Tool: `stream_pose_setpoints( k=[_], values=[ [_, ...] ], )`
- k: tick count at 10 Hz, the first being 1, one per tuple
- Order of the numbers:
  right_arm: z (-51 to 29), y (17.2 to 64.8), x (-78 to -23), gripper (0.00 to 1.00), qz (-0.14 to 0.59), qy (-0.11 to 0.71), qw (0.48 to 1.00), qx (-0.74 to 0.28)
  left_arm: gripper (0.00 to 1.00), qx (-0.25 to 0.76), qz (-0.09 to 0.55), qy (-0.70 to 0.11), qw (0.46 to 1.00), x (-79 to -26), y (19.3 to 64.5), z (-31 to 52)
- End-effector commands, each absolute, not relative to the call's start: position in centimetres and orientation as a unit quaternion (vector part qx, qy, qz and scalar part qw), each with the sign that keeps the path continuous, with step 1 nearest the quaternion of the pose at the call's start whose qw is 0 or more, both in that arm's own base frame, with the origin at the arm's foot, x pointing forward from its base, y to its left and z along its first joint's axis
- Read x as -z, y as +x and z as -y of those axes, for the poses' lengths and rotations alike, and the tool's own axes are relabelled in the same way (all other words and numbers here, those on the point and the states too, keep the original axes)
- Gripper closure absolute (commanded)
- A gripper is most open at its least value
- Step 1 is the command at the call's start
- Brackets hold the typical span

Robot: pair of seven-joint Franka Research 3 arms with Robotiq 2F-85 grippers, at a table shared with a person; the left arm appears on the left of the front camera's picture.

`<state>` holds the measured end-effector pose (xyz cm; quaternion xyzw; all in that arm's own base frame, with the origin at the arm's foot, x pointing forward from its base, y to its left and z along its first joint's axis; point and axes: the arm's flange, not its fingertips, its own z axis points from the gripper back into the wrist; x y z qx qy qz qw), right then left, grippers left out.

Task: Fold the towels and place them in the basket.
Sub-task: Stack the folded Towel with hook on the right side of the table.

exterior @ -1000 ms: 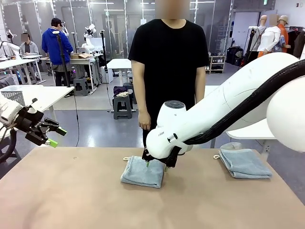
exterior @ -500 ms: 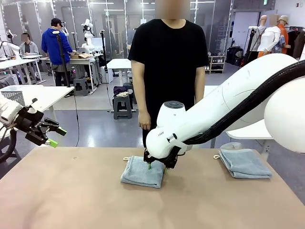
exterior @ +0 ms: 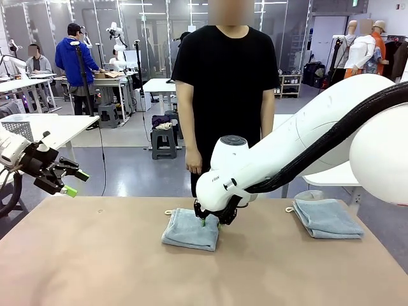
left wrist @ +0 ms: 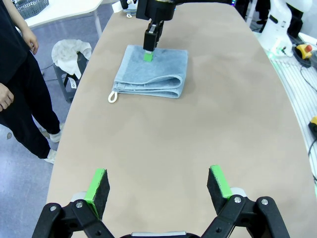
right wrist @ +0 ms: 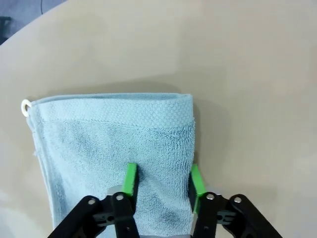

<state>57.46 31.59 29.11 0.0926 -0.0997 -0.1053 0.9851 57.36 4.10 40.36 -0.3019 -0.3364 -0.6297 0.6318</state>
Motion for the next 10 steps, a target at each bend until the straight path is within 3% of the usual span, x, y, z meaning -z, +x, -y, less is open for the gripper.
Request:
stream_pose_setpoints(
  k=[1,2,3,4,7,10],
  values=[
    [-31.8,57.98,-28.52,0.73,0.107,0.095,0.984,0.104,0.0,0.631,0.338,-0.301,0.631,-40.62,57.29,-4.06],
    [-31.76,57.92,-28.61,1.0,0.106,0.094,0.984,0.103,0.0,0.631,0.338,-0.301,0.631,-40.62,57.29,-4.06],
    [-31.74,57.9,-28.67,0.92,0.106,0.092,0.985,0.102,0.0,0.631,0.338,-0.301,0.631,-40.62,57.29,-4.06],
    [-31.74,57.89,-28.77,1.0,0.105,0.09,0.985,0.1,0.0,0.631,0.338,-0.301,0.631,-40.62,57.29,-4.06],
    [-32.07,58.25,-29.01,1.0,0.087,0.067,0.988,0.109,0.0,0.631,0.338,-0.301,0.631,-40.62,57.29,-4.06],
    [-31.75,57.56,-29.32,1.0,0.102,0.093,0.985,0.101,0.0,0.631,0.338,-0.301,0.631,-40.62,57.29,-4.06]
  ],
)
